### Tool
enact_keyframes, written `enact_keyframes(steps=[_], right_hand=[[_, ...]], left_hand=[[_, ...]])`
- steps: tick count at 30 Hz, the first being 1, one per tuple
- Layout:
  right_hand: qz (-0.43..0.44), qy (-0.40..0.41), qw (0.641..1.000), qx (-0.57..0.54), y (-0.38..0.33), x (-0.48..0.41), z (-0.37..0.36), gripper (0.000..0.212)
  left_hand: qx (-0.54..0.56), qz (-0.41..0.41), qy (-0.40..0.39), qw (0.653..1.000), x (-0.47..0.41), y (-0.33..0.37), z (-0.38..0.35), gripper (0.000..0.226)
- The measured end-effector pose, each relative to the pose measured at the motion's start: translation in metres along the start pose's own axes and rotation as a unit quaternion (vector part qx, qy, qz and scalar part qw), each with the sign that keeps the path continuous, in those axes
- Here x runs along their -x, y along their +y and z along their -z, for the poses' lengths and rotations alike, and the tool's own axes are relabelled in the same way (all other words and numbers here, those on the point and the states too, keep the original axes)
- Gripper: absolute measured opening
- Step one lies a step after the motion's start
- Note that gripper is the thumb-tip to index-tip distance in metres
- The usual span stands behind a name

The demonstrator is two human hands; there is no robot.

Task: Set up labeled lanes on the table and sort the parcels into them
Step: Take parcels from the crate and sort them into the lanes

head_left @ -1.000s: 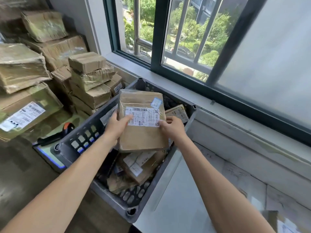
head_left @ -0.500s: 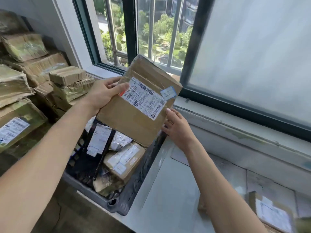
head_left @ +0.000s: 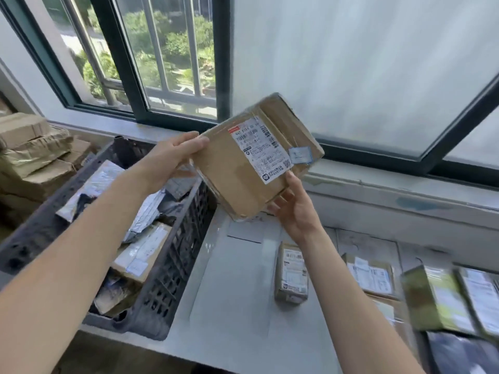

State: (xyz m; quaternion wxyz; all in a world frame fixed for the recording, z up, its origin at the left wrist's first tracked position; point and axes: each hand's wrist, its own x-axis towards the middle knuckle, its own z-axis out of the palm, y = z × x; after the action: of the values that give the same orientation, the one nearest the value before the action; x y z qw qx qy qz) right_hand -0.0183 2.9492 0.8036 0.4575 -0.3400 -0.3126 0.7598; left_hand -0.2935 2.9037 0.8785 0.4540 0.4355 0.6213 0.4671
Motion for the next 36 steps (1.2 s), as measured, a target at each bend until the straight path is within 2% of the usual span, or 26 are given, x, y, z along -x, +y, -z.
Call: enact_keyframes(steps=[1,5,8,11,14,17,19,22,27,36], right_hand=[[0.005,0.008,1.000,-0.015,0.000,0.005,0.007,0.062],[0.012,0.010,0.999,-0.046,0.009,0.024,0.026,0.065],[0.016,0.015,0.998,-0.054,0.016,0.038,0.038,0.065],[-0.001,0.045,0.998,-0.039,0.015,0.053,0.057,0.076],[-0.005,0.092,0.995,-0.032,0.003,0.064,0.090,0.075],[0.009,0.109,0.994,-0.004,-0.010,0.074,0.127,0.047],[0.008,0.104,0.994,0.046,-0.019,0.083,0.147,0.037],[-0.008,0.089,0.989,0.118,-0.026,0.093,0.168,0.047],[-0.020,0.124,0.983,0.133,-0.035,0.103,0.195,0.061],[-0.005,0.145,0.982,0.120,-0.039,0.098,0.224,0.056]], left_hand=[[0.026,0.006,-0.004,1.000,-0.001,-0.006,-0.011,0.066],[0.138,0.043,-0.046,0.988,0.004,-0.034,-0.062,0.044],[0.161,0.066,-0.018,0.985,0.009,-0.049,-0.099,0.051],[0.179,0.071,0.003,0.981,0.014,-0.053,-0.120,0.045],[0.179,0.079,-0.007,0.981,0.017,-0.056,-0.131,0.048],[0.161,0.080,-0.026,0.983,0.020,-0.059,-0.144,0.041],[0.166,0.088,-0.029,0.982,0.021,-0.060,-0.155,0.031],[0.169,0.109,-0.043,0.979,0.020,-0.061,-0.174,0.020],[0.166,0.117,-0.067,0.977,0.017,-0.065,-0.206,0.016],[0.162,0.123,-0.077,0.976,0.006,-0.072,-0.231,0.018]])
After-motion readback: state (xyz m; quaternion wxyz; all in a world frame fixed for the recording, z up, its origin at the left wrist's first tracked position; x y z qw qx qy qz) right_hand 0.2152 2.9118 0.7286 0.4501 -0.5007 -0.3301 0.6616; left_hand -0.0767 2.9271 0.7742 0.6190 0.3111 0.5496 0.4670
